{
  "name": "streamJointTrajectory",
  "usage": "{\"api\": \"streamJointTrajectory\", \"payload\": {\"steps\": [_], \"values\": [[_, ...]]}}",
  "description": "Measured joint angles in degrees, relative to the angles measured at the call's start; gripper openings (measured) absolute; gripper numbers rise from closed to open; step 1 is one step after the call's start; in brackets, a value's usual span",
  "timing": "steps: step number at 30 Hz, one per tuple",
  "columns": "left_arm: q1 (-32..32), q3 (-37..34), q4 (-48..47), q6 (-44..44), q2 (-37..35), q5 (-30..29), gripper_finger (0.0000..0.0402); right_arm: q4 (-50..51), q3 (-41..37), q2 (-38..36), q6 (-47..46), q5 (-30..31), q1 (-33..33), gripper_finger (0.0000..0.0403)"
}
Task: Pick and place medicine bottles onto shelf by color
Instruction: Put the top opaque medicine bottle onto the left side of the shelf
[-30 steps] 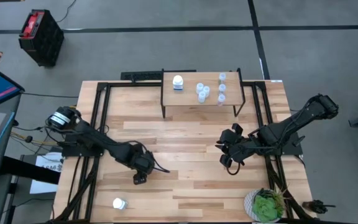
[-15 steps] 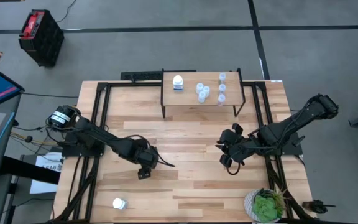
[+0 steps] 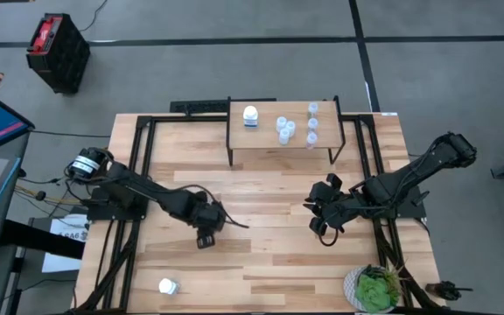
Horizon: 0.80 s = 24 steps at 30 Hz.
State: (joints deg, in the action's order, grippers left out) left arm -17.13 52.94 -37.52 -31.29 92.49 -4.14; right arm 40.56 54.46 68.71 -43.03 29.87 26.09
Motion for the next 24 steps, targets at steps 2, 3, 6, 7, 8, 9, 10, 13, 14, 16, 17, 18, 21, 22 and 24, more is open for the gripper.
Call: {"api": "streamJointTrajectory", "payload": {"steps": [2,3,6,7,8,9,10,13,14,16,17,18,21,22,24], "values": [[1.6,1.9,-0.9,2.2,0.0,1.9,0.0136,0.0,0.0,0.0,0.0,0.0,0.0,0.0097],[2.5,3.2,-1.5,3.6,0.0,2.8,0.0122,0.0,0.0,0.0,0.0,0.0,0.0,0.0097],[5.8,8.9,-4.6,9.1,0.0,7.0,0.0123,0.0,0.0,0.0,0.0,0.0,0.0,0.0097],[7.1,11.2,-5.7,11.2,0.0,8.1,0.0123,0.0,0.0,0.0,0.1,0.0,0.0,0.0097],[8.3,13.4,-7.1,13.1,0.0,8.6,0.0123,0.1,0.0,0.0,0.3,0.0,0.0,0.0097],[9.6,15.9,-8.8,15.0,0.0,8.9,0.0123,0.3,0.0,0.0,0.9,0.1,0.0,0.0097],[10.9,18.4,-10.4,17.1,0.0,8.8,0.0123,0.3,0.0,0.0,1.6,0.0,0.0,0.0097],[14.7,26.3,-13.5,22.9,0.0,6.2,0.0123,0.3,0.0,0.0,3.0,0.0,0.0,0.0097],[16.0,28.6,-14.1,24.5,0.0,4.9,0.0123,0.4,0.0,0.0,3.0,0.1,0.0,0.0097],[18.7,32.9,-14.2,27.0,0.0,2.4,0.0123,0.5,0.0,0.0,3.0,0.1,0.0,0.0097],[20.0,34.9,-14.1,28.4,0.0,1.5,0.0123,0.6,0.0,0.0,3.0,0.0,0.0,0.0097],[21.4,36.6,-13.9,30.1,0.0,0.8,0.0123,0.6,0.0,0.0,3.0,0.0,0.0,0.0097],[25.2,40.4,-11.9,34.8,0.0,-1.6,0.0123,0.6,0.0,0.0,2.5,0.0,0.0,0.0097],[26.5,41.2,-10.8,36.2,0.0,-2.2,0.0123,0.6,0.0,0.0,2.5,0.0,0.0,0.0097],[29.1,42.6,-8.9,38.9,0.0,-2.5,0.0123,0.6,0.0,0.0,2.5,0.0,0.0,0.0097]]}}
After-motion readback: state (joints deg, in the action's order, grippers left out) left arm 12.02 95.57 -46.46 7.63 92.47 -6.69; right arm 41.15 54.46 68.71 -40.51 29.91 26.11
